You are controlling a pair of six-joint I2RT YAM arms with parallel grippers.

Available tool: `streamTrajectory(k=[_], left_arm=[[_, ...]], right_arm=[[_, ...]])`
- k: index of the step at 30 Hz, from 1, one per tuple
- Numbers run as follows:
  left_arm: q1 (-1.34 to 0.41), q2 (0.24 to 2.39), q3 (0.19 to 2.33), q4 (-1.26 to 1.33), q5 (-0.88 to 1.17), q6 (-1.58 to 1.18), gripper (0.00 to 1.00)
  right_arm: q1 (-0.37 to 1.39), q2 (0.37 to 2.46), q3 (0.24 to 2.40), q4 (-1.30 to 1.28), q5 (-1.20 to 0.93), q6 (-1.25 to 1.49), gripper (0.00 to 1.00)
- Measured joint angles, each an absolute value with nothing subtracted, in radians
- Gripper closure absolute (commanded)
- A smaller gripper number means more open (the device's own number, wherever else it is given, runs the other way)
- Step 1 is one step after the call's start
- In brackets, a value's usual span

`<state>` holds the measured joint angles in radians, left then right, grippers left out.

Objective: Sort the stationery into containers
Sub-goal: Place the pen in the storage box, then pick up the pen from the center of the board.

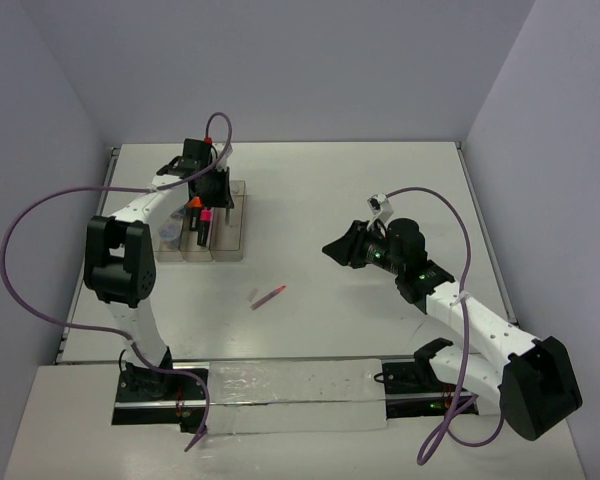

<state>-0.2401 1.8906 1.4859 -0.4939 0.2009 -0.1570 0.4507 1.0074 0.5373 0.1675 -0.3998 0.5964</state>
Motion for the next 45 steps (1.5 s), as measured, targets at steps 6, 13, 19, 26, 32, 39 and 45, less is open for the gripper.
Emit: streamTrajectory(k=[6, 13, 19, 26, 32, 39, 45], left_arm=[[-0.240, 1.917, 1.423, -0.499, 0.186, -0.166, 0.86], [-0.240, 1.958, 1.422, -0.506, 0.184, -0.173, 0.62], [-0.240, 1.965, 1.422, -0.506, 0.177, -0.175, 0.58], [-0.240, 1.966, 1.433, -0.518, 0.167, -0.175, 0.58], [-0.241, 1.940, 1.467, -0.527, 0.169, -0.169, 0.58], [-0.334, 1.669, 1.383, -0.526, 0.187, -0.011, 0.52], [-0.593, 1.439, 1.215, -0.555, 0.245, 0.160, 0.46]], right_arm=[[0.451, 0.999, 0.537, 0.162, -0.391, 0.592, 0.62], [0.448, 0.988, 0.537, 0.155, -0.386, 0.589, 0.62], [0.444, 0.987, 0.538, 0.149, -0.386, 0.587, 0.62], [0.439, 0.983, 0.550, 0.125, -0.385, 0.578, 0.62], [0.438, 0.970, 0.557, 0.115, -0.385, 0.574, 0.62], [0.438, 0.968, 0.558, 0.080, -0.355, 0.591, 0.60], [0.438, 0.955, 0.560, 0.055, -0.324, 0.598, 0.58]])
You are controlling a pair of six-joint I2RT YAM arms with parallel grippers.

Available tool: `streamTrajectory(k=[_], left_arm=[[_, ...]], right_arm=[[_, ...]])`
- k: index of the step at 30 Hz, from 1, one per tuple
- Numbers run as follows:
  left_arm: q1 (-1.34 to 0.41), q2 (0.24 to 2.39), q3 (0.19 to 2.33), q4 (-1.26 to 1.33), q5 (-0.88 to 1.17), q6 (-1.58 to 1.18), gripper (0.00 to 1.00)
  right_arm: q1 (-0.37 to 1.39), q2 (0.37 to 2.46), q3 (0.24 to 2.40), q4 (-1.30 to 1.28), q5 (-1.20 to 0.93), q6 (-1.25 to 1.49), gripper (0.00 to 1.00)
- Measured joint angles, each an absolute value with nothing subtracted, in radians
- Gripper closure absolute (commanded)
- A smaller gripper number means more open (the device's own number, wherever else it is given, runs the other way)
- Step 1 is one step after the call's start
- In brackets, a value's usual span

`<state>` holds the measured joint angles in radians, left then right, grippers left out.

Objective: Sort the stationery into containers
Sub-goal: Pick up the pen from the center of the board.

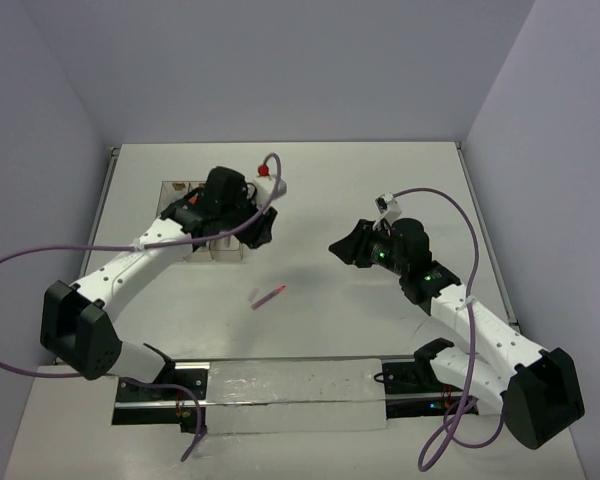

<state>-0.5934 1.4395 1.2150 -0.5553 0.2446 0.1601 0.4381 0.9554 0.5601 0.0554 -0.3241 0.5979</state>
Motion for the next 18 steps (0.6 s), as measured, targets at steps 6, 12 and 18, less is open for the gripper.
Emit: streamTrajectory(k=[6, 12, 18], left_arm=[[-0.733, 1.504, 1.088, -0.609, 0.225, 0.196, 0.42], [-0.848, 1.586, 1.045, -0.608, 0.188, 0.197, 0.42], [-0.854, 1.648, 1.043, -0.584, 0.124, 0.195, 0.43]], right_arm=[[0.438, 0.940, 0.564, 0.036, -0.322, 0.608, 0.57], [0.438, 0.911, 0.564, 0.028, -0.320, 0.610, 0.57], [0.438, 0.902, 0.564, 0.020, -0.311, 0.610, 0.57]])
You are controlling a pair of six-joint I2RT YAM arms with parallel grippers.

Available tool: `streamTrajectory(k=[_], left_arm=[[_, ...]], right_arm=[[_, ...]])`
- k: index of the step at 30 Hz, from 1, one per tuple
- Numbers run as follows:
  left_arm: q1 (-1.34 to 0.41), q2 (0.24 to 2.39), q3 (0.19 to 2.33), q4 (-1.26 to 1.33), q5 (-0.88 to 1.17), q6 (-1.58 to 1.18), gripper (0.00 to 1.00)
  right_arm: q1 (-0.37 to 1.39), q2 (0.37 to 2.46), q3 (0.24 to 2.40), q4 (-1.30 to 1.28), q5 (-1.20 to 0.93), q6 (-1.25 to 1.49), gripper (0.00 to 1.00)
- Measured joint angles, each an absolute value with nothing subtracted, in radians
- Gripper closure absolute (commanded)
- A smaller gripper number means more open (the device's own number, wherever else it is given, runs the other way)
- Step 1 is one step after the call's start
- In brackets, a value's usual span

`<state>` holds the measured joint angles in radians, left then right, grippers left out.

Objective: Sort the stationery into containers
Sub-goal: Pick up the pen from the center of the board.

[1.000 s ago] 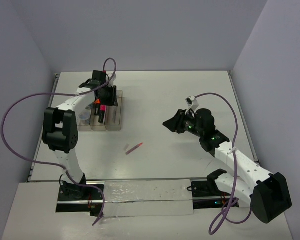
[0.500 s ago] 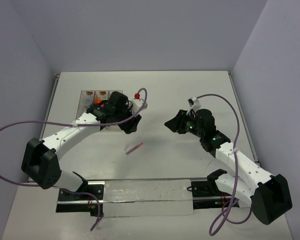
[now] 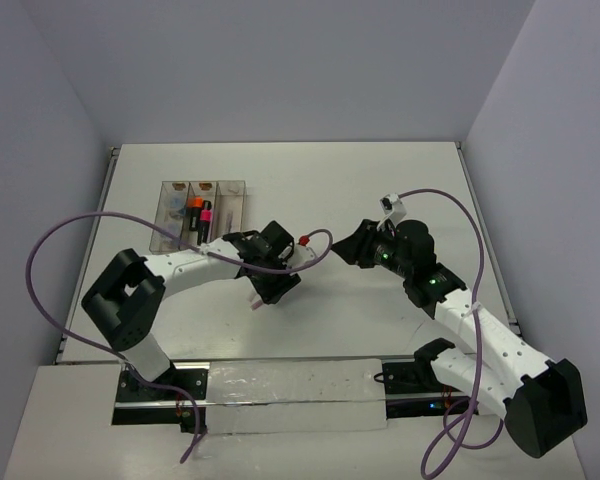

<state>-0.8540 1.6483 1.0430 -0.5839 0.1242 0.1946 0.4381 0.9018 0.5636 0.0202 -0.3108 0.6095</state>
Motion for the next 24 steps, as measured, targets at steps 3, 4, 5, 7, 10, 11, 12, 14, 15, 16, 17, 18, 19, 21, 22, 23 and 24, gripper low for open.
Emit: streamTrajectory(k=[3, 4, 5, 7, 10, 11, 12, 14, 15, 16, 17, 18, 19, 21, 22, 23, 24], left_arm=[[-0.854, 1.701, 1.043, -0.580, 0.091, 0.192, 0.43], [-0.854, 1.716, 1.043, -0.580, 0.082, 0.192, 0.43], [-0.854, 1.726, 1.043, -0.580, 0.074, 0.191, 0.43], [-0.854, 1.736, 1.046, -0.578, 0.062, 0.189, 0.43], [-0.854, 1.739, 1.046, -0.572, 0.054, 0.187, 0.47], [-0.854, 1.739, 1.046, -0.571, 0.052, 0.188, 0.49], [-0.854, 1.740, 1.046, -0.570, 0.051, 0.188, 0.53], [-0.854, 1.742, 1.047, -0.567, 0.050, 0.189, 0.62], [-0.853, 1.745, 1.049, -0.567, 0.049, 0.189, 0.65], [-0.853, 1.748, 1.052, -0.567, 0.049, 0.189, 0.68], [-0.851, 1.753, 1.058, -0.569, 0.050, 0.189, 0.71], [-0.850, 1.760, 1.065, -0.572, 0.051, 0.188, 0.74], [-0.848, 1.766, 1.073, -0.575, 0.052, 0.187, 0.76], [-0.846, 1.780, 1.089, -0.589, 0.057, 0.187, 0.84], [-0.842, 1.786, 1.098, -0.595, 0.061, 0.186, 0.88], [-0.840, 1.790, 1.103, -0.602, 0.071, 0.186, 0.98], [-0.838, 1.792, 1.107, -0.607, 0.079, 0.186, 1.00]], right_arm=[[0.438, 0.899, 0.564, 0.015, -0.305, 0.609, 0.57], [0.438, 0.899, 0.564, 0.012, -0.304, 0.609, 0.57], [0.438, 0.899, 0.563, 0.009, -0.304, 0.608, 0.57], [0.438, 0.899, 0.563, 0.006, -0.303, 0.608, 0.57], [0.438, 0.899, 0.562, 0.004, -0.303, 0.608, 0.57], [0.438, 0.899, 0.562, 0.004, -0.302, 0.608, 0.57], [0.438, 0.899, 0.562, 0.003, -0.301, 0.607, 0.57], [0.438, 0.899, 0.562, 0.001, -0.299, 0.605, 0.57], [0.438, 0.899, 0.562, 0.000, -0.299, 0.604, 0.57], [0.438, 0.899, 0.562, -0.001, -0.298, 0.604, 0.57], [0.438, 0.899, 0.562, -0.002, -0.298, 0.601, 0.57], [0.438, 0.899, 0.562, -0.003, -0.297, 0.600, 0.57], [0.438, 0.899, 0.562, -0.004, -0.296, 0.598, 0.57], [0.438, 0.899, 0.562, -0.012, -0.295, 0.589, 0.57], [0.438, 0.898, 0.562, -0.017, -0.293, 0.585, 0.57], [0.438, 0.898, 0.562, -0.023, -0.289, 0.580, 0.57], [0.438, 0.897, 0.563, -0.029, -0.286, 0.576, 0.57]])
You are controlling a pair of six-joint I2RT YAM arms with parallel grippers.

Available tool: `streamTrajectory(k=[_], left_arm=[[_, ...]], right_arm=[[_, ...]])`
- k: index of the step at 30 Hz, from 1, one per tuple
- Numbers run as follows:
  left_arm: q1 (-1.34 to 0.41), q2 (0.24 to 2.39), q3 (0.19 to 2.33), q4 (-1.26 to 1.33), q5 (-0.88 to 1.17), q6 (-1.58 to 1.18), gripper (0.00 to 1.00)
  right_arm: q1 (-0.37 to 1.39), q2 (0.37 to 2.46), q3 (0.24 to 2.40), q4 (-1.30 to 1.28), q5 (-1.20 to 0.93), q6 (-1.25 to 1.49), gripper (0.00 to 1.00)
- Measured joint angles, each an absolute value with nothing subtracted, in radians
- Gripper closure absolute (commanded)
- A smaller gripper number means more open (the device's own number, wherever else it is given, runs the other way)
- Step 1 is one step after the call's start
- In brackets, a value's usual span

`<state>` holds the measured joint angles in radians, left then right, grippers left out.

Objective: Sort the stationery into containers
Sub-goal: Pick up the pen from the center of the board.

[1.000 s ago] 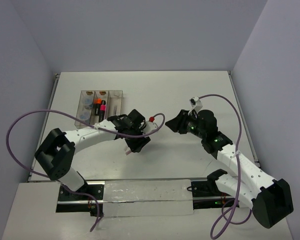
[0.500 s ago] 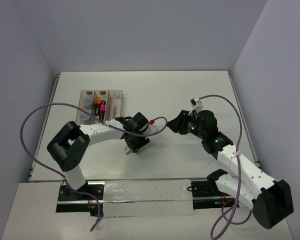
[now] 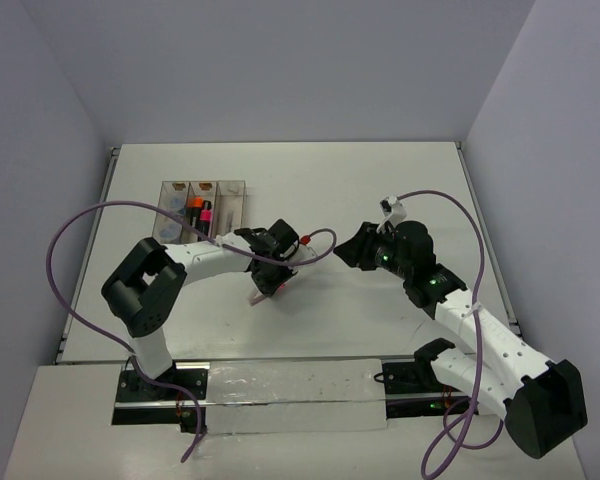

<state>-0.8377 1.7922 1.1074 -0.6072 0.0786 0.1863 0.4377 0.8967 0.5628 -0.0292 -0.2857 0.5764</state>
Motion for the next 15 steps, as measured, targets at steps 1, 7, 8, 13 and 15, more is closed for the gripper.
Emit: streamTrajectory(k=[1, 7, 8, 13, 15], left_arm=[[-0.836, 1.794, 1.112, -0.615, 0.088, 0.188, 1.00], [-0.832, 1.799, 1.119, -0.622, 0.176, 0.187, 1.00], [-0.831, 1.799, 1.119, -0.622, 0.194, 0.187, 1.00], [-0.836, 1.803, 1.119, -0.622, 0.247, 0.185, 0.99], [-0.835, 1.807, 1.120, -0.621, 0.251, 0.185, 0.83]], right_arm=[[0.438, 0.894, 0.563, -0.036, -0.281, 0.571, 0.57], [0.429, 0.864, 0.563, -0.065, -0.269, 0.552, 0.57], [0.426, 0.858, 0.563, -0.068, -0.267, 0.551, 0.57], [0.416, 0.837, 0.563, -0.077, -0.254, 0.548, 0.57], [0.414, 0.832, 0.563, -0.082, -0.252, 0.546, 0.57]])
